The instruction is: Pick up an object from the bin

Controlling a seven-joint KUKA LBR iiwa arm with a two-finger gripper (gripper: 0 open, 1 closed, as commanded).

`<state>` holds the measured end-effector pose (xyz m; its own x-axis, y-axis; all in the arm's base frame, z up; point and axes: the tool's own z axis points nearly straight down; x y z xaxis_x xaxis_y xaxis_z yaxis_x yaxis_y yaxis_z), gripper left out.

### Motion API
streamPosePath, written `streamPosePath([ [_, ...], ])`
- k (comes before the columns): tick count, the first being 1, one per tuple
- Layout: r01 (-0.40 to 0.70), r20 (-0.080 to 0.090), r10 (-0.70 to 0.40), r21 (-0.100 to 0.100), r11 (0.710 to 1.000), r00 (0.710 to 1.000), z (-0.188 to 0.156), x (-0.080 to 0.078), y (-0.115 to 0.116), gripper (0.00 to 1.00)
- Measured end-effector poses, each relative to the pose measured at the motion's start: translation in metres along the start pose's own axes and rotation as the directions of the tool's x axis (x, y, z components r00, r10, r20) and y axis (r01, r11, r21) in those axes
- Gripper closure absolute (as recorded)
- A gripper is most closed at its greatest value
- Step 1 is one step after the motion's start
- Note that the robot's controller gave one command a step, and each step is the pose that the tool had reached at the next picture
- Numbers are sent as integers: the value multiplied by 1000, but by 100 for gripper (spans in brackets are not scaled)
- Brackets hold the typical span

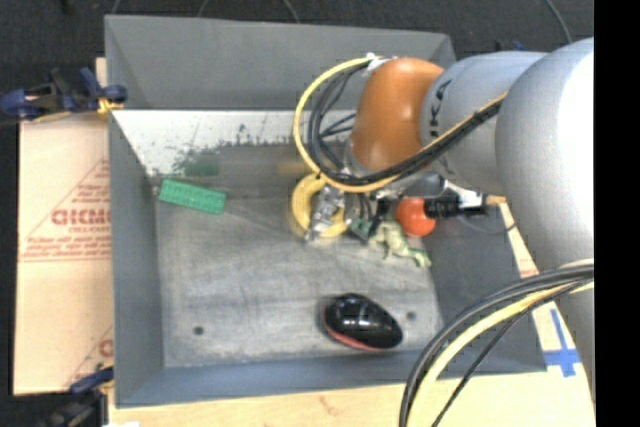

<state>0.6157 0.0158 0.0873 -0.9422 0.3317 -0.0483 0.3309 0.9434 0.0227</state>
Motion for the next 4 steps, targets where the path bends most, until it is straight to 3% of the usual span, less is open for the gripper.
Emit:
streamPosePath([
  [2, 2, -10, -2, 5, 1000, 1000, -5, 6, 3, 100],
  [3, 3, -47, -2, 21, 1000, 999, -41, 1, 4, 100],
  [4, 41, -45, -40, 21, 999, 998, -61, -10, -7, 0],
])
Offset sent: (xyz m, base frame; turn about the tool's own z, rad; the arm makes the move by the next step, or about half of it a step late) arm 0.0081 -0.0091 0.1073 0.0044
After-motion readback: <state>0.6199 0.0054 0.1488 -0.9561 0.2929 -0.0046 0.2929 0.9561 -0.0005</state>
